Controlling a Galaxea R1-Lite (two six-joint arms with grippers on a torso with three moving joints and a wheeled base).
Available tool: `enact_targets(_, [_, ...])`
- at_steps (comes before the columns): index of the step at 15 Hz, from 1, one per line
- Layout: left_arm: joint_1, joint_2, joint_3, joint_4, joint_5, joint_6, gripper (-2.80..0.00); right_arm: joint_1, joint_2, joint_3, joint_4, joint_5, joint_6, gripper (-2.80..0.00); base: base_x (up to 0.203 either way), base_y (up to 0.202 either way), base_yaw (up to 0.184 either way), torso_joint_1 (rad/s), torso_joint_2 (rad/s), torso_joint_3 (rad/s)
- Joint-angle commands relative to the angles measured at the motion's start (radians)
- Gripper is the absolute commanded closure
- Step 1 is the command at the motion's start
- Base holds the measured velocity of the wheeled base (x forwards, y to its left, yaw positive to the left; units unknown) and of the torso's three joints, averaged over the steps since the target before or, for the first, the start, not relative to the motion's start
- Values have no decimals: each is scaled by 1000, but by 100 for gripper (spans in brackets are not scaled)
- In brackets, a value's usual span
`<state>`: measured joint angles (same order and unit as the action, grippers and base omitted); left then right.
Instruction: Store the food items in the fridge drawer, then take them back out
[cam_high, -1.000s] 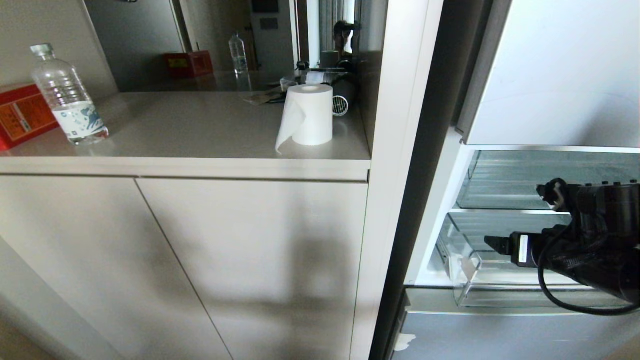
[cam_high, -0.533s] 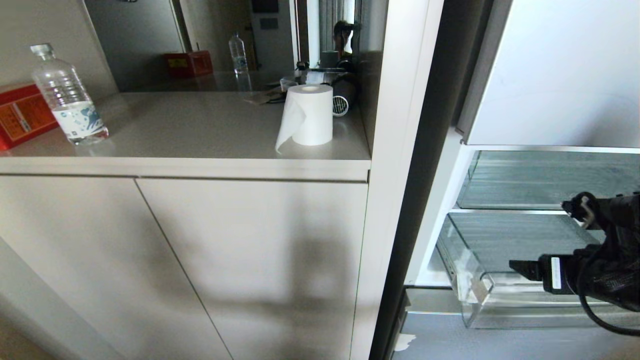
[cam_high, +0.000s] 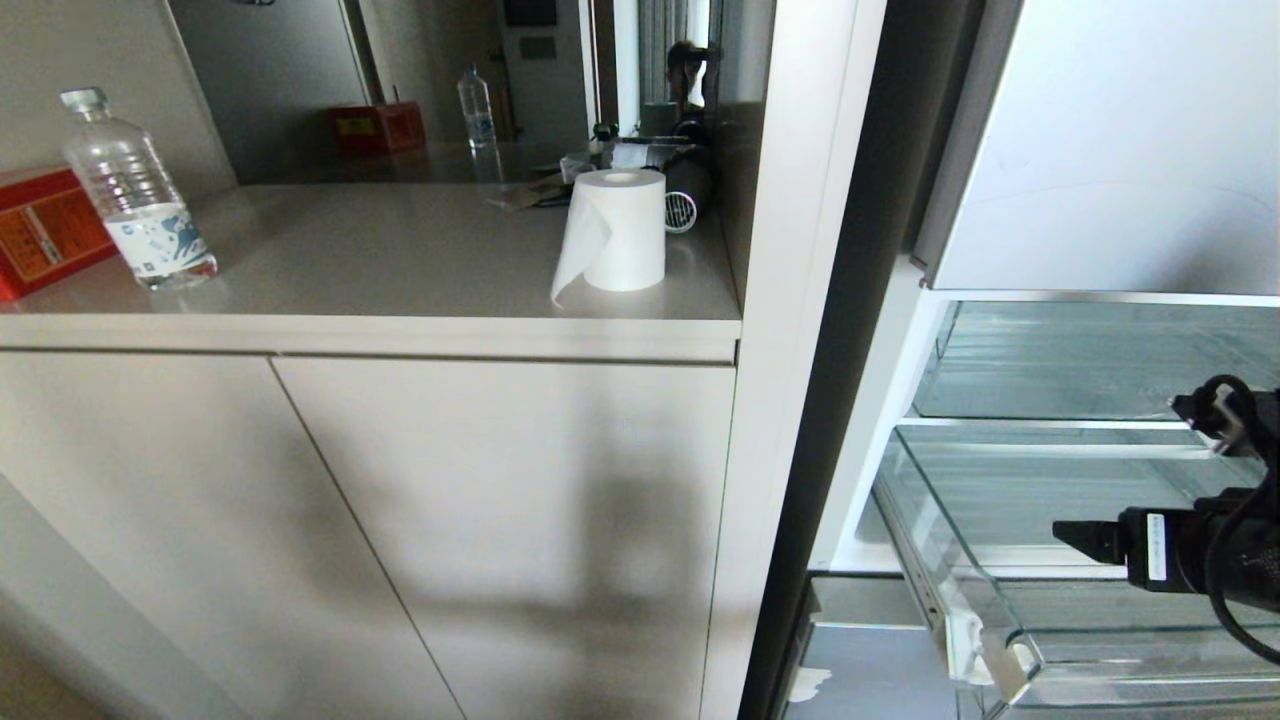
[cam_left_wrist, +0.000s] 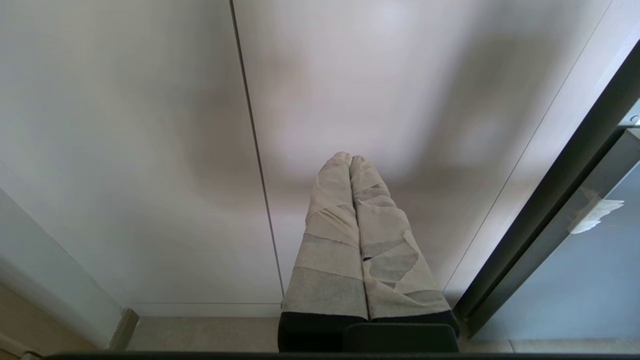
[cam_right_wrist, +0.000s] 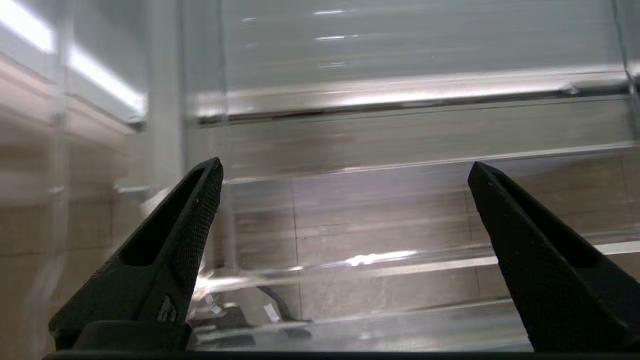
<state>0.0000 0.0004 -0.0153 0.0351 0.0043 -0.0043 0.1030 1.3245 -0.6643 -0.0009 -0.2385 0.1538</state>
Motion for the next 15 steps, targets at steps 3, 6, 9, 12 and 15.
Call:
enact_targets(3, [0,0,0,0,0,0,0,-24,31,30,-1,6,-6,-280,0,0,0,0,0,0])
enact_targets(6, [0,0,0,0,0,0,0,-25,-26,73,1,7,-7,-280,0,0,0,0,0,0])
enact_targets(9, [0,0,0,0,0,0,0,-25,-123,123,12,6,-7,-280,0,0,0,0,0,0])
enact_targets(12, [0,0,0,0,0,0,0,-25,-174,131,46,4,-7,-280,0,0,0,0,0,0])
enact_targets(15, [0,0,0,0,0,0,0,-25,-193,113,42,2,-2,-280,0,0,0,0,0,0])
